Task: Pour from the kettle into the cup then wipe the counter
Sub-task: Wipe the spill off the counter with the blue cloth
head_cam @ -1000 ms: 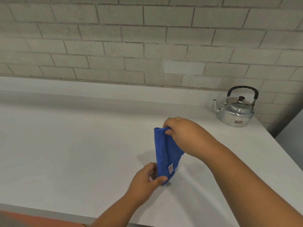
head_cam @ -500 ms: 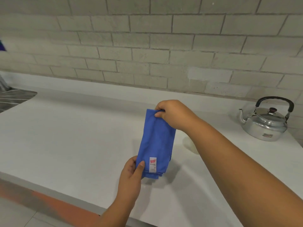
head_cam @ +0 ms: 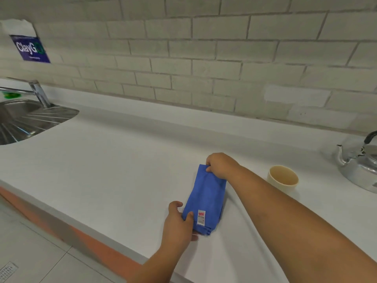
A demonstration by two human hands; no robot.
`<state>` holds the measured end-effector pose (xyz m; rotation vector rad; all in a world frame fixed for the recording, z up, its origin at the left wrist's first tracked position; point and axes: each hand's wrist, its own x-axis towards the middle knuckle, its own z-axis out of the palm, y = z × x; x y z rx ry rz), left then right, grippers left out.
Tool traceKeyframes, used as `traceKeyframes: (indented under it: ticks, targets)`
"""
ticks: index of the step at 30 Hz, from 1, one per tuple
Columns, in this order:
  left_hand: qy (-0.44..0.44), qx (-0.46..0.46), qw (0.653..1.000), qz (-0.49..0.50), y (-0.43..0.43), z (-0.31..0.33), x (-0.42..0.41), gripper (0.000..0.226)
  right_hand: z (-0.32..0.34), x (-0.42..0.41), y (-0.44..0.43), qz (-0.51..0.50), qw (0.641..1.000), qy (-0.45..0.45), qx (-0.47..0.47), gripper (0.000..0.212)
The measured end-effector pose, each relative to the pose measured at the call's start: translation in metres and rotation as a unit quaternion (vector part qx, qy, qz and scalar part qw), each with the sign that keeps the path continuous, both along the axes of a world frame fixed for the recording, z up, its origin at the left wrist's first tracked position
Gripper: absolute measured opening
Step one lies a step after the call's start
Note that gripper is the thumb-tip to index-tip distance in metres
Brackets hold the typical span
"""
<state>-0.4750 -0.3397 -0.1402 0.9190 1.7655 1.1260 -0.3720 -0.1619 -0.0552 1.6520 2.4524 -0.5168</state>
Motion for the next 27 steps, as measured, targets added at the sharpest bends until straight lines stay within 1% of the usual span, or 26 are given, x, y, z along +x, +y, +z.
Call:
traceKeyframes:
  ticks: [5,8,10,13,15,17,18,20,21,24,26,27]
  targets:
    - [0.088,-0.025,0.996,-0.016,0.007,-0.001,0.000,0.026,-0.025,-0.001,0.010,-0.010,1.000,-0.014,-0.011,0.030]
    - [0.186,-0.029,0.981,-0.039,0.010,-0.003,0.001,0.023,-0.040,0.001,0.012,-0.013,0.999,-0.025,-0.017,0.029]
    - [0.243,-0.033,0.968,-0.053,0.012,-0.003,0.002,0.022,-0.049,0.003,0.012,-0.002,1.000,-0.016,0.021,0.026]
    - [0.306,-0.036,0.948,-0.085,0.016,-0.003,0.001,0.017,-0.056,0.006,0.009,0.026,0.993,0.004,0.114,0.027]
    - [0.357,-0.032,0.928,-0.098,0.017,-0.001,-0.001,0.016,-0.059,0.006,0.007,0.062,0.983,0.018,0.174,0.030]
    - [0.421,-0.021,0.902,-0.098,0.017,0.004,-0.003,0.019,-0.064,0.005,0.005,0.102,0.971,0.049,0.209,0.024]
    - [0.459,-0.010,0.883,-0.097,0.018,0.006,-0.002,0.020,-0.068,0.005,0.004,0.121,0.968,0.066,0.209,0.022]
    - [0.523,0.024,0.844,-0.117,0.017,0.012,0.003,0.021,-0.076,0.008,0.000,0.158,0.969,0.075,0.173,0.030]
    - [0.543,0.055,0.826,-0.142,0.015,0.012,0.007,0.023,-0.081,0.011,-0.001,0.169,0.973,0.068,0.140,0.036]
    - [0.590,0.169,0.765,-0.195,0.007,0.000,0.017,0.037,-0.093,0.019,-0.002,0.168,0.983,0.044,0.053,0.052]
    - [0.582,0.171,0.764,-0.221,0.002,-0.007,0.019,0.034,-0.098,0.022,0.000,0.170,0.984,0.040,0.040,0.055]
    - [0.564,0.148,0.773,-0.249,-0.002,-0.007,0.020,0.050,-0.100,0.022,0.001,0.171,0.984,0.041,0.038,0.056]
